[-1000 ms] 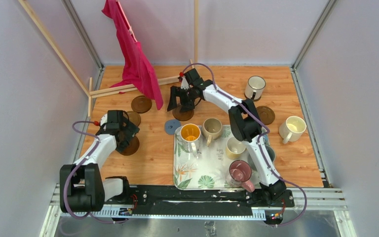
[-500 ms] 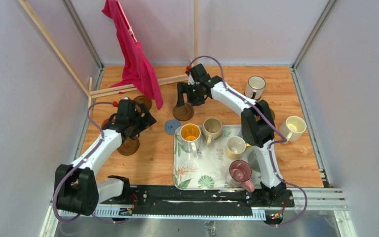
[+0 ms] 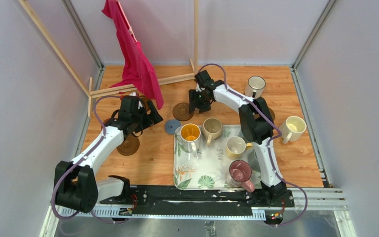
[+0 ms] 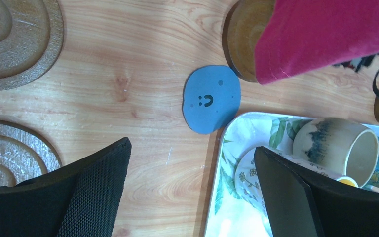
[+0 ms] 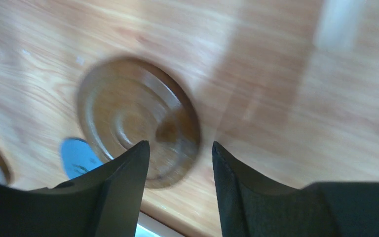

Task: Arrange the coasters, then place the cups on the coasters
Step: Move the coaster to the center of the board.

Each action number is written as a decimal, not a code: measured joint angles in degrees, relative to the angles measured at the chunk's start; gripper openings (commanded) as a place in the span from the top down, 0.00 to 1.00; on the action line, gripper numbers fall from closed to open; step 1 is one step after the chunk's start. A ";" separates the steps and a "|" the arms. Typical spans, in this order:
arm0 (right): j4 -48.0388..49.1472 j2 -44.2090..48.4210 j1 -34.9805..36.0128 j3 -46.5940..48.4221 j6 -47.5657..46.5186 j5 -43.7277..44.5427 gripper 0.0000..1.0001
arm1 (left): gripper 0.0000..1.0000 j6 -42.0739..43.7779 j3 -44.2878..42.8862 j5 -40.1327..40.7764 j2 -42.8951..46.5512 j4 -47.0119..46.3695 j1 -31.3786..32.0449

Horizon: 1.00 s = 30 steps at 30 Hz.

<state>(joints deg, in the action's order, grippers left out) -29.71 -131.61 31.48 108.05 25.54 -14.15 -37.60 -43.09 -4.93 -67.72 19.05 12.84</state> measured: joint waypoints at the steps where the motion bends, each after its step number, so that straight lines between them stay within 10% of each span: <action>1: 0.39 -1.42 0.00 1.66 0.33 -0.44 0.49 | 0.00 0.28 0.00 -0.02 0.50 0.28 0.00; 18: 9.29 -19.26 3.41 25.88 11.54 -8.57 0.50 | 0.00 0.74 -0.26 1.75 2.25 2.89 0.00; 30: 7.82 -9.49 3.39 13.42 8.13 -7.48 0.21 | 0.00 -5.77 -14.21 3.06 -26.99 -12.02 -0.39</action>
<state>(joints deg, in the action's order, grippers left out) -21.89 -141.10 34.87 121.47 33.67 -21.63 -43.38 -57.30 -1.87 -94.72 7.03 12.45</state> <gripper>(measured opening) 0.755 1.000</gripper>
